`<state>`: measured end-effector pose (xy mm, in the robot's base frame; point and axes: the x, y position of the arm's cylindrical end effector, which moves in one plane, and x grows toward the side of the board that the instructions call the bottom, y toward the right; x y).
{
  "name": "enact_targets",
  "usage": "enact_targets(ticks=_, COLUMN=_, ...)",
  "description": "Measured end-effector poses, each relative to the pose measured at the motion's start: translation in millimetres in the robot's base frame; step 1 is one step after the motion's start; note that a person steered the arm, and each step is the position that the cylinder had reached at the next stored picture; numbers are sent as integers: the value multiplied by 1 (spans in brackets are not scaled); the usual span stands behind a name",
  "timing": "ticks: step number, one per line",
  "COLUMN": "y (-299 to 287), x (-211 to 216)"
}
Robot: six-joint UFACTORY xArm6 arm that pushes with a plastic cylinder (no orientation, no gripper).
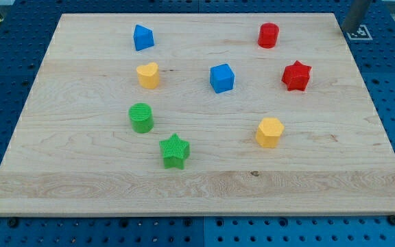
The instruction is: Keep arm on right side of red star
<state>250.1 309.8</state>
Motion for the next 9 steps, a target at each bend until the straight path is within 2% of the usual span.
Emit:
enact_targets(ticks=4, y=-57, x=60)
enact_targets(ticks=9, y=-63, x=116)
